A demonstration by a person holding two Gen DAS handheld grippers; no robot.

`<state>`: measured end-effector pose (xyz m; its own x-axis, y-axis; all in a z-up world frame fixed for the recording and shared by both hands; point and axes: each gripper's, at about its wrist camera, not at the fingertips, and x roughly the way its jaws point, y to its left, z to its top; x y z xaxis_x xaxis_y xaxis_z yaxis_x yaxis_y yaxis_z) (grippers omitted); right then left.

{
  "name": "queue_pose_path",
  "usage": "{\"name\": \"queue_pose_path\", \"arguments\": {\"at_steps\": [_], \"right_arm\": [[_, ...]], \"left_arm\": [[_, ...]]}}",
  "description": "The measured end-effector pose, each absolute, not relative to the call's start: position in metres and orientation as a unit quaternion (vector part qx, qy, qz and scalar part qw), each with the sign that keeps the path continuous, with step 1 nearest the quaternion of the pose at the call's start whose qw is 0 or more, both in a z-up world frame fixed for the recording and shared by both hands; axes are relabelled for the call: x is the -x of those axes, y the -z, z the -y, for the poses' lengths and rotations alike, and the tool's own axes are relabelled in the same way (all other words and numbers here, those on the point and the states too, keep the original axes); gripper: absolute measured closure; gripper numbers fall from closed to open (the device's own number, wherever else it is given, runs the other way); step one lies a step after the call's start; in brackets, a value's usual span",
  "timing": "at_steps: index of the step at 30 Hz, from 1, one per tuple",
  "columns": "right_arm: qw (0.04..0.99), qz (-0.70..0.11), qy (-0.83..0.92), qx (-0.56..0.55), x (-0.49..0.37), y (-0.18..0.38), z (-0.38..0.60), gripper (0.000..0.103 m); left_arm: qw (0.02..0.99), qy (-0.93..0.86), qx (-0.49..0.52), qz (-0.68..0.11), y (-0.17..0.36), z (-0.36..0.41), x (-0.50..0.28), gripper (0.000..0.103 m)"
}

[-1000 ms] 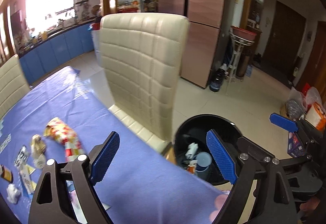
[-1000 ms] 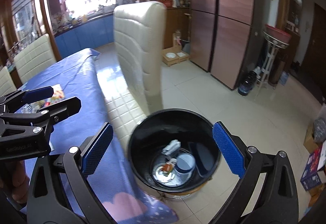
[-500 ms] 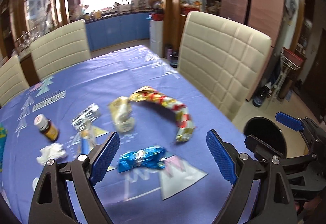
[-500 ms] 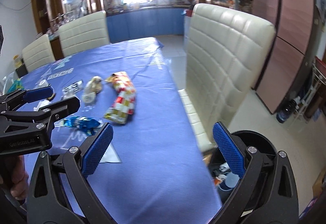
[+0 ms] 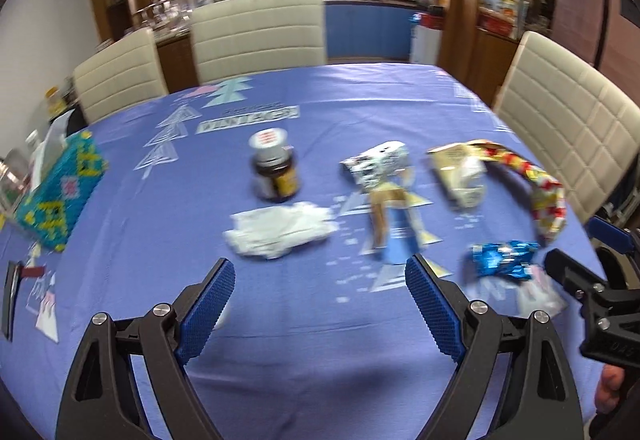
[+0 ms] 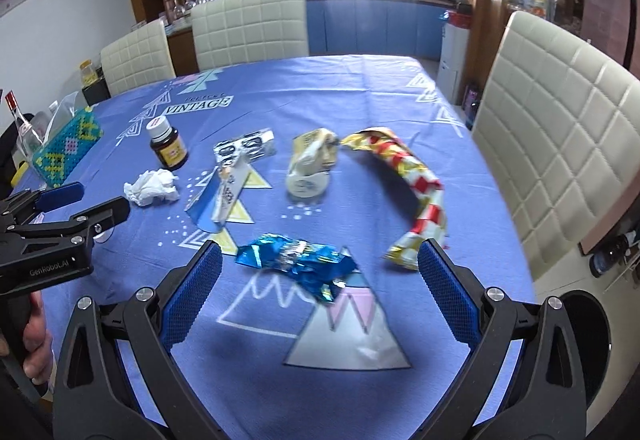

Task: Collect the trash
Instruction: 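Move both open tools back over the table, then grasp the white bottle cap with the left tool while the right tool grasps the blue foil wrapper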

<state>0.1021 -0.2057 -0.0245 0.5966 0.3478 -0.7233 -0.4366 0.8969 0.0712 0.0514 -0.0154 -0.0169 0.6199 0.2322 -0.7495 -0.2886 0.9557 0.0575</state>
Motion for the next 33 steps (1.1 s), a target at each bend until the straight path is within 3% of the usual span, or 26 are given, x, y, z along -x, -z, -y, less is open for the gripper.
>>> {"name": "queue_pose_path", "arguments": {"at_steps": [9, 24, 30, 33], "right_arm": [[0.878, -0.425, -0.209, 0.069, -0.115, 0.055, 0.171, 0.006], [0.871, -0.452, -0.17, 0.091, -0.125, 0.087, 0.151, 0.007], [0.867, -0.451, -0.182, 0.103, -0.121, 0.09, 0.142, 0.031], [0.864, -0.447, -0.2, 0.114, -0.115, 0.088, 0.135, 0.052]], "left_arm": [[0.877, -0.199, 0.044, -0.435, 0.053, -0.049, -0.036, 0.018], [0.865, -0.192, 0.075, -0.458, 0.09, -0.083, -0.039, 0.017], [0.866, -0.189, 0.086, -0.454, 0.091, -0.083, -0.036, 0.02], [0.87, -0.178, 0.079, -0.453, 0.089, -0.078, -0.036, 0.035]]}}
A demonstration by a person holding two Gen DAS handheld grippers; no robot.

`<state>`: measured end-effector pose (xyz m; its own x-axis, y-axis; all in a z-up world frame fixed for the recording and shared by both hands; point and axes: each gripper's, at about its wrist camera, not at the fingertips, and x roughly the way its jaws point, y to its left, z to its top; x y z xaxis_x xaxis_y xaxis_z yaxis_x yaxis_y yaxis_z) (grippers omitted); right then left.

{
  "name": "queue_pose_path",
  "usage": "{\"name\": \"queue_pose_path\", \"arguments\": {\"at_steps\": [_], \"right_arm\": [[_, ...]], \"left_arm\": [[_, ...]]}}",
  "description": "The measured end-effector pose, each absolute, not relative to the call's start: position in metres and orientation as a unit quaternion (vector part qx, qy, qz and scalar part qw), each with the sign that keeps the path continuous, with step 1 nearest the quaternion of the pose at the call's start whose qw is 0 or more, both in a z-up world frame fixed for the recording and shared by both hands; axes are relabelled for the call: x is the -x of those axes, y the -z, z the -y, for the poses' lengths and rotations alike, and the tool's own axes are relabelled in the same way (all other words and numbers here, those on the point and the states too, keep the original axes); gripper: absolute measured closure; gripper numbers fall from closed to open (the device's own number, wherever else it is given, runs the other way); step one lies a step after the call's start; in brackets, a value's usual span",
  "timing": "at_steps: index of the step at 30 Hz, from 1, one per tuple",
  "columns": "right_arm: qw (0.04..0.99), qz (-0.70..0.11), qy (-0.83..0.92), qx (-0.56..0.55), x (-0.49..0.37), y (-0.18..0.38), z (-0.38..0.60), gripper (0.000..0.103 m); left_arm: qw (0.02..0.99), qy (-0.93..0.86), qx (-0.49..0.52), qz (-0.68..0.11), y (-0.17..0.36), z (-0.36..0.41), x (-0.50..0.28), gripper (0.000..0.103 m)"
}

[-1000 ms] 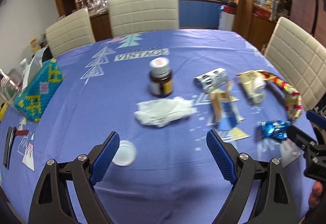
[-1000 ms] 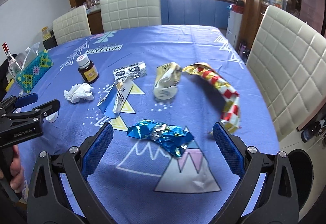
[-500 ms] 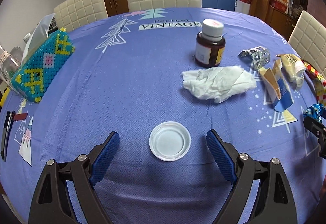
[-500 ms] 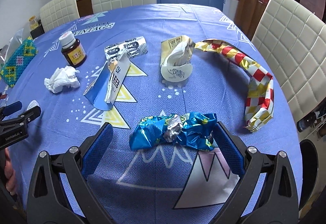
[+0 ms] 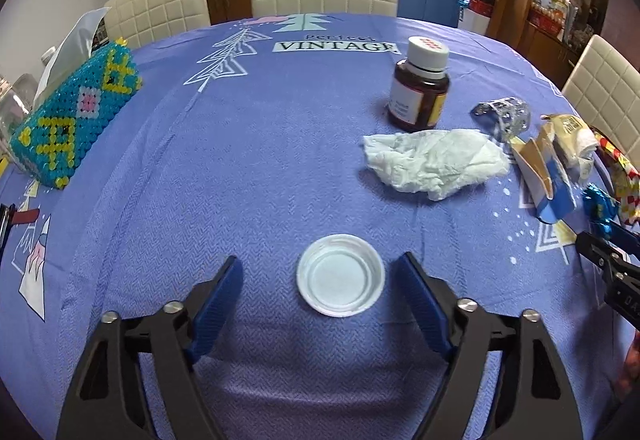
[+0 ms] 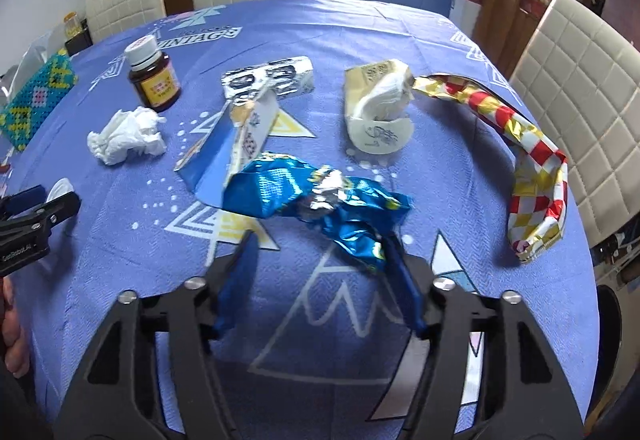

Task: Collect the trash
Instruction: 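Grasp the white bottle cap with the left tool while the right tool grasps the blue foil wrapper, then carry both items to the bin and open the right tool to drop the foil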

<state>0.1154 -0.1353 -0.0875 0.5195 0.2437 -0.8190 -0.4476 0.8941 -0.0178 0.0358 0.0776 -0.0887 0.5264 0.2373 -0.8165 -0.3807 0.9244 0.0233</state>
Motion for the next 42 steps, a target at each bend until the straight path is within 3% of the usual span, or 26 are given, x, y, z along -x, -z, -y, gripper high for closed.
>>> {"name": "queue_pose_path", "arguments": {"at_steps": [1, 4, 7, 27, 42], "right_arm": [[0.863, -0.446, -0.206, 0.118, -0.114, 0.087, 0.133, 0.065], [0.862, -0.443, -0.211, 0.131, -0.111, 0.086, 0.129, 0.077], [0.861, -0.441, -0.218, 0.131, -0.11, 0.085, 0.13, 0.088], [0.875, -0.418, -0.209, 0.124, -0.102, 0.057, 0.164, 0.088], [0.901, -0.398, -0.139, 0.103, -0.087, 0.024, 0.27, 0.088]], "left_arm": [[0.872, -0.171, 0.075, -0.453, 0.087, -0.074, -0.036, 0.045], [0.874, -0.154, 0.066, -0.455, 0.085, -0.064, -0.04, 0.061], [0.875, -0.15, 0.065, -0.456, 0.084, -0.062, -0.042, 0.064], [0.898, -0.097, 0.032, -0.429, 0.056, -0.016, -0.059, 0.065], [0.918, 0.004, -0.022, -0.396, 0.022, 0.103, -0.079, 0.065]]}}
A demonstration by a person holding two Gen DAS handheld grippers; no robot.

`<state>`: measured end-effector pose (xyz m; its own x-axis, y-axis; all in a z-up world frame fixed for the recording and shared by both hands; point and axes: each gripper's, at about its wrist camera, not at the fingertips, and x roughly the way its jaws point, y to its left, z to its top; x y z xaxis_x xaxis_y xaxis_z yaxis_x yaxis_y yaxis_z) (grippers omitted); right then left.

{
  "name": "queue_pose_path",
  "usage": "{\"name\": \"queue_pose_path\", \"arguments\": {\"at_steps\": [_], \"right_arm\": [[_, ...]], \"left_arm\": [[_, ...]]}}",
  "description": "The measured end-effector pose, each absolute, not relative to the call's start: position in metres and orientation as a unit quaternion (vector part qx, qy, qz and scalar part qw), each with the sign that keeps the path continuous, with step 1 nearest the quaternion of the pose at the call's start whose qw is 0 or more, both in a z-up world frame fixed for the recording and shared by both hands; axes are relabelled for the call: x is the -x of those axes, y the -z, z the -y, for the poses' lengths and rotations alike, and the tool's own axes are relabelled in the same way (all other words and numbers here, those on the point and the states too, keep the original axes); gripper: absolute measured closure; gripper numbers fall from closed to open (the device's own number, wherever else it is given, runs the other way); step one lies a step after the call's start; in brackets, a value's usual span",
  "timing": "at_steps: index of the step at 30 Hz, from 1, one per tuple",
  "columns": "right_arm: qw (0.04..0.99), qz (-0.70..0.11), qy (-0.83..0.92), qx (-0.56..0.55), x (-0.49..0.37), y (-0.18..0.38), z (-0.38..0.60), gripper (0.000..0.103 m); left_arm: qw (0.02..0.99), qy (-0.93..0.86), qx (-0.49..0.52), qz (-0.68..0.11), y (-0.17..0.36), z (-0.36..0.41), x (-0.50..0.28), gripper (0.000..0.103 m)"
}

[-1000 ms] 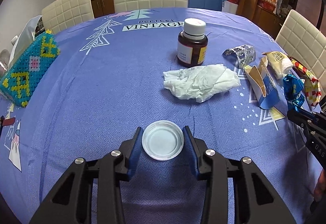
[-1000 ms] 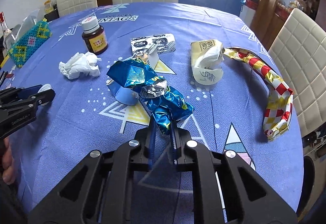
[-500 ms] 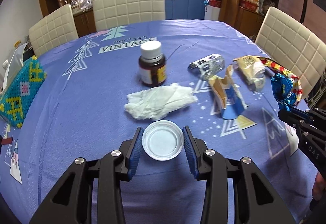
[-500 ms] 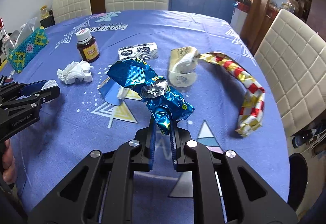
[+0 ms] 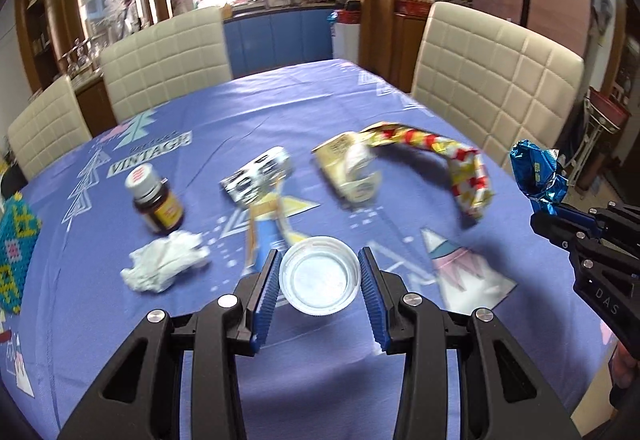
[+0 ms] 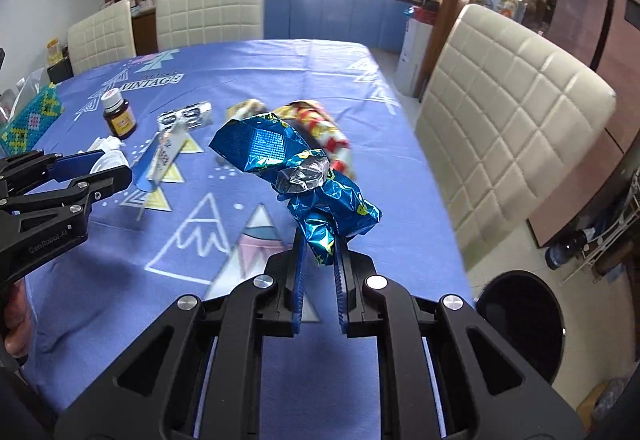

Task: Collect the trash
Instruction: 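Carry both items to the bin and open the right tool to drop the foil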

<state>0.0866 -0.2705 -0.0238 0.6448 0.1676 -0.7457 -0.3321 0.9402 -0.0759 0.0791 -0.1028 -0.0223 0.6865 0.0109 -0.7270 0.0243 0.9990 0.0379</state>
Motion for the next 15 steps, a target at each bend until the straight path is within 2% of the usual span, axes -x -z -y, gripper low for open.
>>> {"name": "queue_pose_path", "arguments": {"at_steps": [15], "right_arm": [[0.92, -0.376, -0.071, 0.088, -0.071, 0.001, 0.386, 0.088]], "left_arm": [[0.923, 0.096, -0.067, -0.366, -0.004, 0.232, -0.1, 0.065]]}}
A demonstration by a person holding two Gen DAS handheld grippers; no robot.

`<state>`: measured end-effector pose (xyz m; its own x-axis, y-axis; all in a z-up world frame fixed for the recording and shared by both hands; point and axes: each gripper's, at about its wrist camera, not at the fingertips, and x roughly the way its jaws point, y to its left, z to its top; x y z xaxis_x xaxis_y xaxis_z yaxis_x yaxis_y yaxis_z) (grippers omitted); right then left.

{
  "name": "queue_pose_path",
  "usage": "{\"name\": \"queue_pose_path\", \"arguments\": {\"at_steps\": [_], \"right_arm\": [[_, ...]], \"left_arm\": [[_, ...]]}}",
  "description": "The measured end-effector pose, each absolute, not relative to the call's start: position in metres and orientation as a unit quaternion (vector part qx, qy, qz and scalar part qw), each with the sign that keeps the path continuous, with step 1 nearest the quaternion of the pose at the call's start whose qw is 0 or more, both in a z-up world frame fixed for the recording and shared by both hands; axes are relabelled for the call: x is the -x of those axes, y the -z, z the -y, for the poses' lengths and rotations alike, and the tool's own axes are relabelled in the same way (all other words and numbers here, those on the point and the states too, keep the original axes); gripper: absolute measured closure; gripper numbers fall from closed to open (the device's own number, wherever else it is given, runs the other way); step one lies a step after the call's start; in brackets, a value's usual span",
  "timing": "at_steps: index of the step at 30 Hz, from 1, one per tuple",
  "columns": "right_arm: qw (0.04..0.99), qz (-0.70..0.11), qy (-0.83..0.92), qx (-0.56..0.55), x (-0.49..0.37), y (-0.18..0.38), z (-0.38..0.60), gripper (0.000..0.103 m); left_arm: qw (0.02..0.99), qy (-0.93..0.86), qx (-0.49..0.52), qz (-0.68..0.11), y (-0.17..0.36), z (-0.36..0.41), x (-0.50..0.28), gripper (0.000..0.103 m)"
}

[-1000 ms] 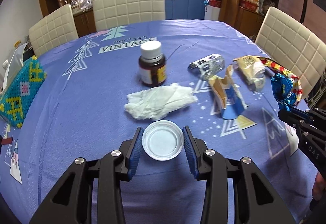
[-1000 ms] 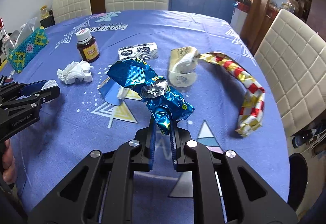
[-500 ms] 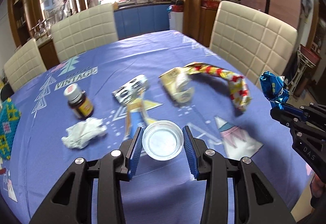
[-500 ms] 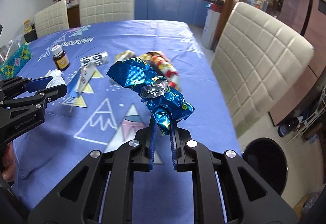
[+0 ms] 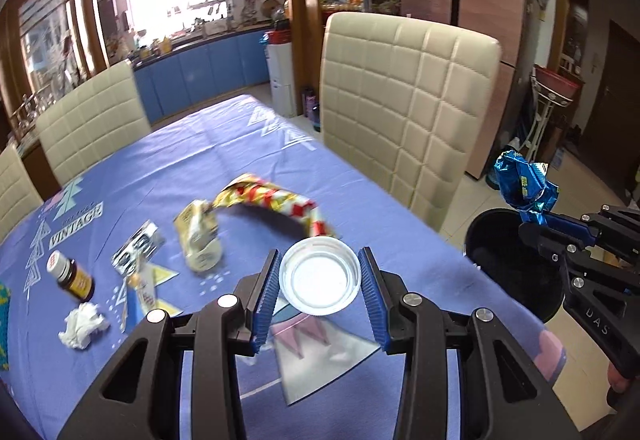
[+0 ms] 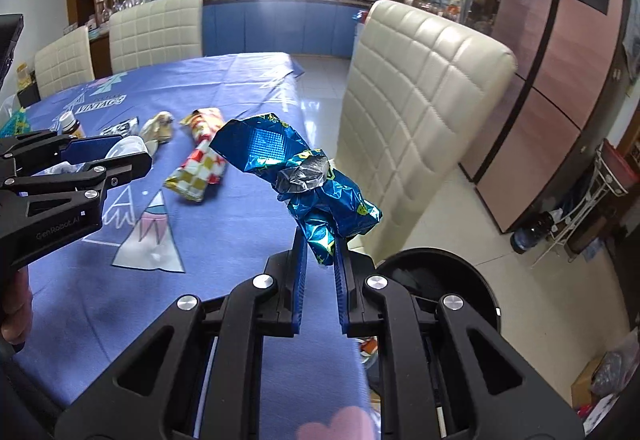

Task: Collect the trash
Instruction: 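Carry both items to the bin and open the right tool to drop the foil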

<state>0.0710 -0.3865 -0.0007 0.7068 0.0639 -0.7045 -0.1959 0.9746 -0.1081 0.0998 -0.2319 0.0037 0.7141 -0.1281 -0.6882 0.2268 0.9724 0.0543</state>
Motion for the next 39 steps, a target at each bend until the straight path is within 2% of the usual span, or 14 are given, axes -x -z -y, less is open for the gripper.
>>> {"name": "queue_pose_path", "arguments": {"at_steps": [23, 39], "right_arm": [[0.935, -0.353, 0.016, 0.039, -0.054, -0.018, 0.488, 0.087], [0.934, -0.355, 0.016, 0.02, -0.064, -0.014, 0.497, 0.086]], "left_arm": [[0.912, 0.19, -0.108, -0.348, -0.012, 0.343, -0.112, 0.065], [0.907, 0.189, -0.112, -0.359, -0.004, 0.35, -0.123, 0.064]]}}
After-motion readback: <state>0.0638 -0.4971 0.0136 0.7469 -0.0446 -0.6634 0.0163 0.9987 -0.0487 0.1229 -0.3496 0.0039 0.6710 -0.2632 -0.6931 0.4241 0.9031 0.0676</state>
